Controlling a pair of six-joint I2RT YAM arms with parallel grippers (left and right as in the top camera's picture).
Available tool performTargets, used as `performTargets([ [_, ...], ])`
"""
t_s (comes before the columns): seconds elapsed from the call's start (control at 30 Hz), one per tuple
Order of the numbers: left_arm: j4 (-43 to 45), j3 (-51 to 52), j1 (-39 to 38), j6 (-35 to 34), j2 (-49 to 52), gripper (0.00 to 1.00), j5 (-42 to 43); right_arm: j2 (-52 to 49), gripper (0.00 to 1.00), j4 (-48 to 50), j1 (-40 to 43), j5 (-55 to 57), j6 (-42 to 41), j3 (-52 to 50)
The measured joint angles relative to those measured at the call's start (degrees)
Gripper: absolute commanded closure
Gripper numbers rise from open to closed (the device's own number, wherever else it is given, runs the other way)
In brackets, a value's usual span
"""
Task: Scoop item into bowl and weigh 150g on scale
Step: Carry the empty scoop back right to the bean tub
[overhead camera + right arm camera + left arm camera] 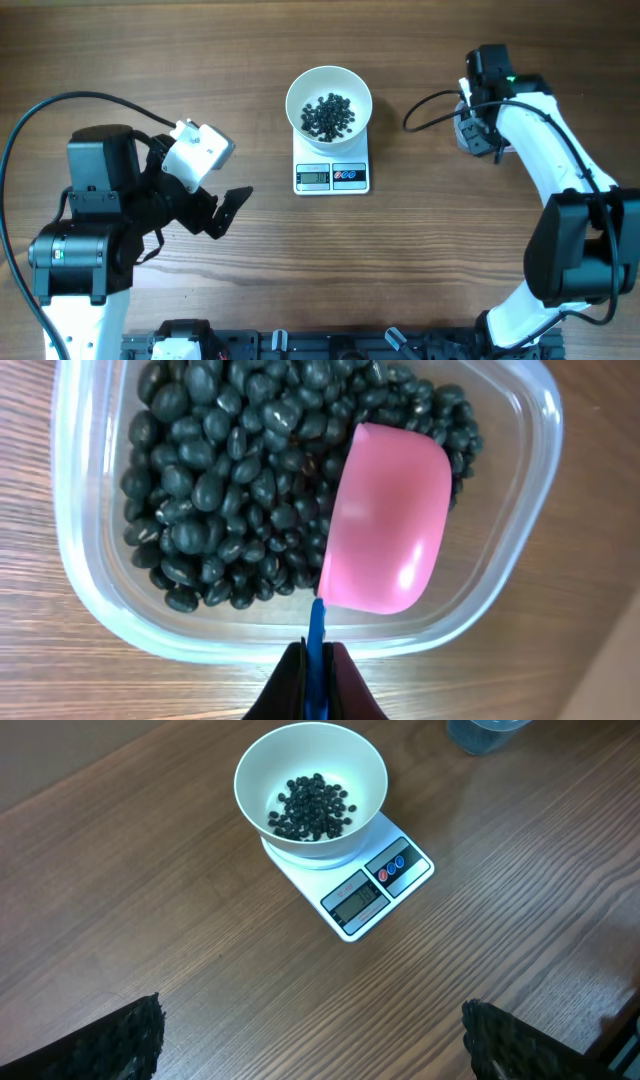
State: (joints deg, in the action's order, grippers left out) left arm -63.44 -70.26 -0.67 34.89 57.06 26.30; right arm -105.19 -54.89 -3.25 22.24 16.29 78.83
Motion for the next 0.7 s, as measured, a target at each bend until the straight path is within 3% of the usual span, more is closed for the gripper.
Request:
performTargets([
  [0.7, 0.0, 0.0, 0.0, 0.0, 0.0, 0.00, 0.0, -0.5, 0.96, -6.3, 19.0, -34.8, -1.3, 5.7],
])
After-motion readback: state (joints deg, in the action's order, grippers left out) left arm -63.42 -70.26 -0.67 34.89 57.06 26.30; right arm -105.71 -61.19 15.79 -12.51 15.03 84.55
